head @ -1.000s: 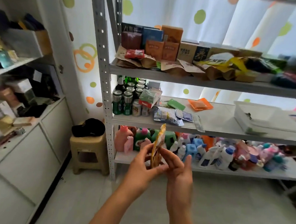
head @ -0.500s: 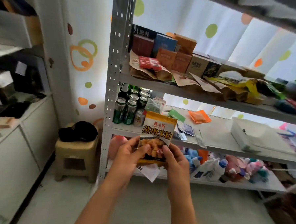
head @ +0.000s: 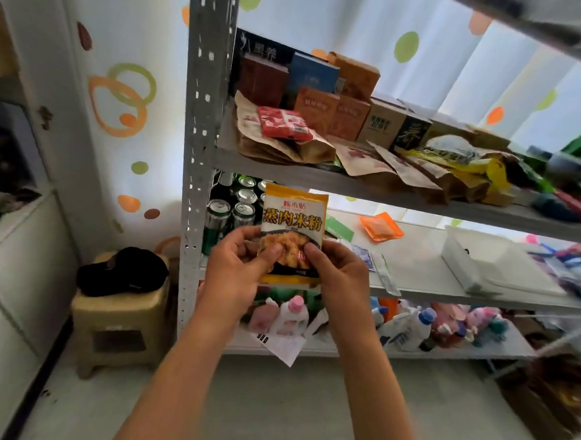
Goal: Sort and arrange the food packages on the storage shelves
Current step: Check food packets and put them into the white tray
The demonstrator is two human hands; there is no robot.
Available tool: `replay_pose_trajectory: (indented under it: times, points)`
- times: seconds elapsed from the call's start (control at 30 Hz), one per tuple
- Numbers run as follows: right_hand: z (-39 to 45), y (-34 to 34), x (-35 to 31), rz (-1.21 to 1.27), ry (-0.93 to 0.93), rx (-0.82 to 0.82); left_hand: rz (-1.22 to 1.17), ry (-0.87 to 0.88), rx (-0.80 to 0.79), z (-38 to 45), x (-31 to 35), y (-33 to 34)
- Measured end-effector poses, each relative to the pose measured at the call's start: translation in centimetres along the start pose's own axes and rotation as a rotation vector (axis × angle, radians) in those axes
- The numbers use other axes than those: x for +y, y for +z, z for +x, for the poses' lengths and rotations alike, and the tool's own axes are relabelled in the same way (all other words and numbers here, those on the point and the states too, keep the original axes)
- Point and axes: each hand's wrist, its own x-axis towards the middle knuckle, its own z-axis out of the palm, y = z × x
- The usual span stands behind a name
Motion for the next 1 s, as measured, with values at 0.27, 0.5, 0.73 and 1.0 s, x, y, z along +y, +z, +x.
replay_pose_trajectory:
  times: [0.27,0.5,0.73,1.0]
  points:
    - [10.4,-0.6,-5.0,-0.19,-0.275,0.003,0.197,0.22,0.099,7.2,6.5,4.1]
    - [19.2,-0.1,-9.2,-0.28,-0.343,-0.03,0.519,0.465,0.246,12.5,10.8,6.9]
    - [24.7,1.6,-10.0,-0.301,-0.294,-0.127,0.877,0.506,0.213,16.8,12.3,7.9]
    - [27.1,1.4,-8.5,-0.804,-0.346,-0.175,1.221,0.48,0.177,20.1,11.3,8.5]
